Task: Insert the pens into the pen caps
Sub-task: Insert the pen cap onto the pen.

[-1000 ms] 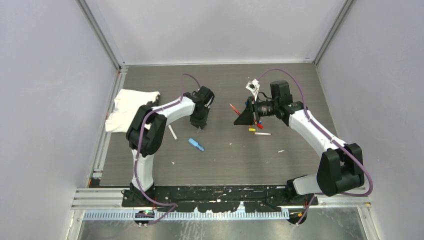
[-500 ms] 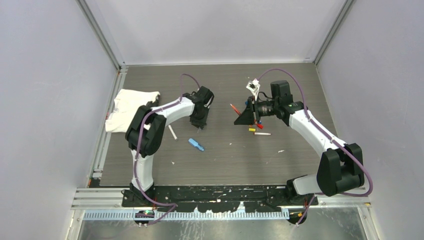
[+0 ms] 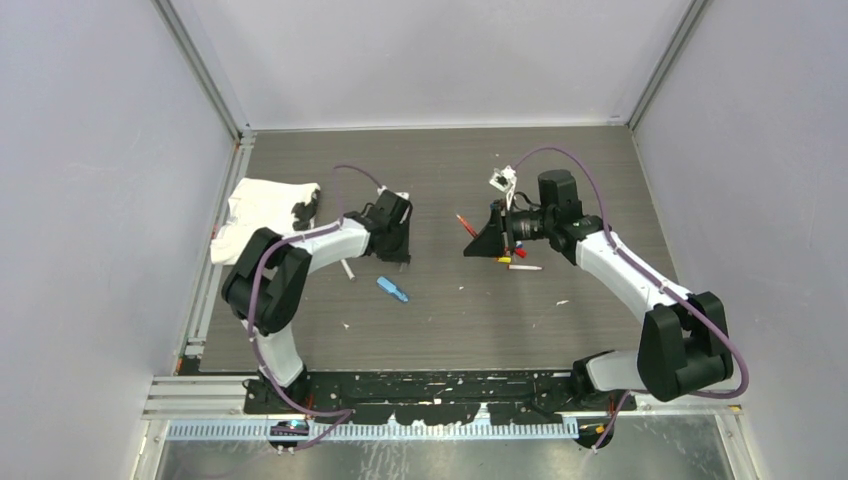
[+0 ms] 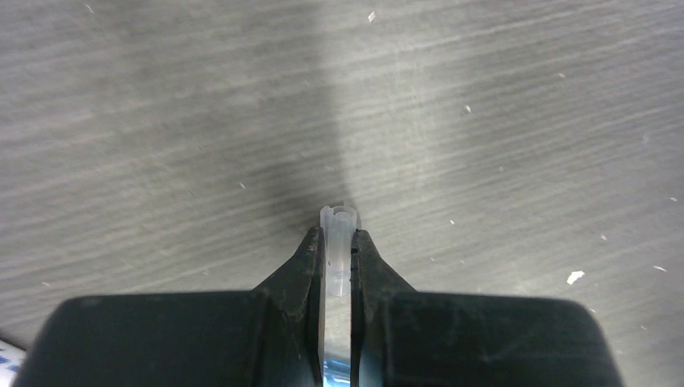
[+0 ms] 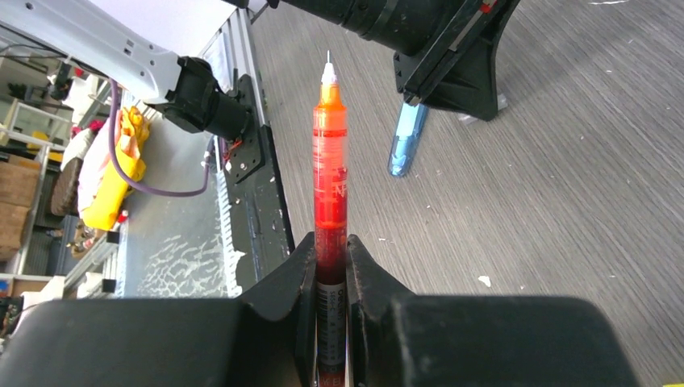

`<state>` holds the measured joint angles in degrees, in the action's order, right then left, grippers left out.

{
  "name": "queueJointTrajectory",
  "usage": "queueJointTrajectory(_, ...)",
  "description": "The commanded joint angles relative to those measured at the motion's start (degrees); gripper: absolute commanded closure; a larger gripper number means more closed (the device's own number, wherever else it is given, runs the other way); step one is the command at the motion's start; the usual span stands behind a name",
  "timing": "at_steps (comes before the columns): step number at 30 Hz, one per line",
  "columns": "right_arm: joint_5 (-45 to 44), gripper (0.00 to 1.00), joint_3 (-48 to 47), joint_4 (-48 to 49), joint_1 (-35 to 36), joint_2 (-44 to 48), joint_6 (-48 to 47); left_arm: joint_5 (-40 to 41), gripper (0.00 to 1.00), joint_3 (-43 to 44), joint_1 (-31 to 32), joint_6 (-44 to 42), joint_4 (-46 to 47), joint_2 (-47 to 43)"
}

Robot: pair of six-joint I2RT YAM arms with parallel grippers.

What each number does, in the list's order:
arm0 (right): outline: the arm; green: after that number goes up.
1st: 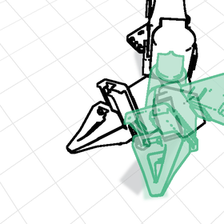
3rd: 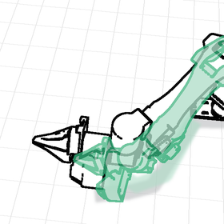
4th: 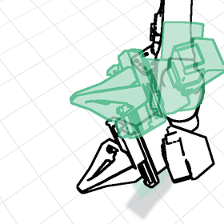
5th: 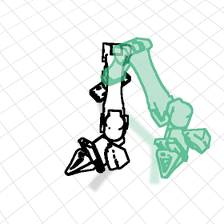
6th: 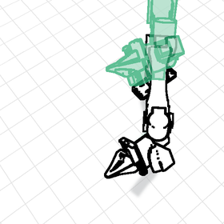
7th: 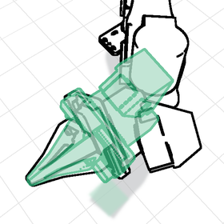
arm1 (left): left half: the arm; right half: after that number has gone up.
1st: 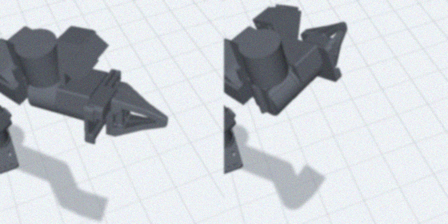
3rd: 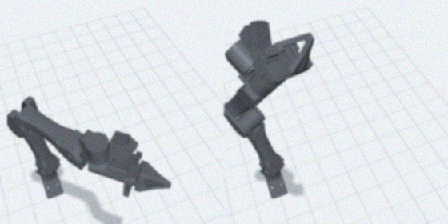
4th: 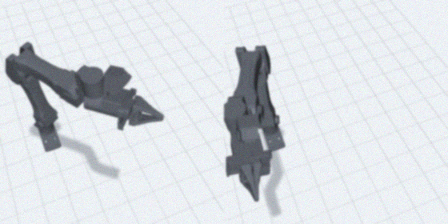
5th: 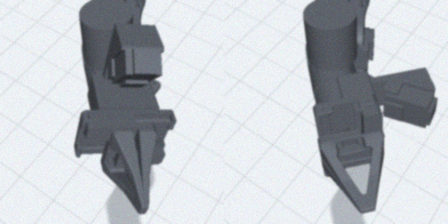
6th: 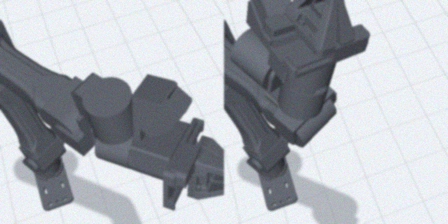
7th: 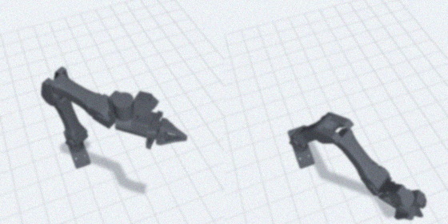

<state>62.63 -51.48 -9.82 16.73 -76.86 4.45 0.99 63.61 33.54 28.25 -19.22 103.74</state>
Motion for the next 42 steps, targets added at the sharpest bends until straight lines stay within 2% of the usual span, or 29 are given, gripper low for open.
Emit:
queueJointTrajectory(1, -2.0, 0.99, 0.9, 5.8, 2.2, 1.4, 1.5, -5.5, 0.99, -6.2, 0.4, 7.5, 7.2, -4.3)
queueJointTrajectory(12, -9.9, 0.99, 2.9, 4.7, 10.6, -3.0, -5.6, -6.6, 0.99, -19.1, -0.9, 21.6, 23.0, -17.2)
queueJointTrajectory(21, -16.0, 0.99, 1.9, 2.4, 14.4, -6.5, -6.6, 1.1, 0.99, -31.6, -2.0, 36.1, 36.7, -27.4)
queueJointTrajectory(26, -19.8, 0.99, 2.0, 4.0, 17.2, -8.8, -4.7, 6.1, 0.99, -34.7, -2.0, 44.7, 36.4, -30.2)
queueJointTrajectory(33, -31.2, 0.99, 2.3, 9.6, 21.2, -13.8, 6.3, 8.0, 0.99, -37.4, -2.0, 54.1, 37.1, -31.1)
queueJointTrajectory(42, -35.7, 0.99, 0.5, 11.3, 24.7, -18.0, 9.7, 8.0, 0.99, -39.3, -2.0, 60.2, 38.0, -31.5)
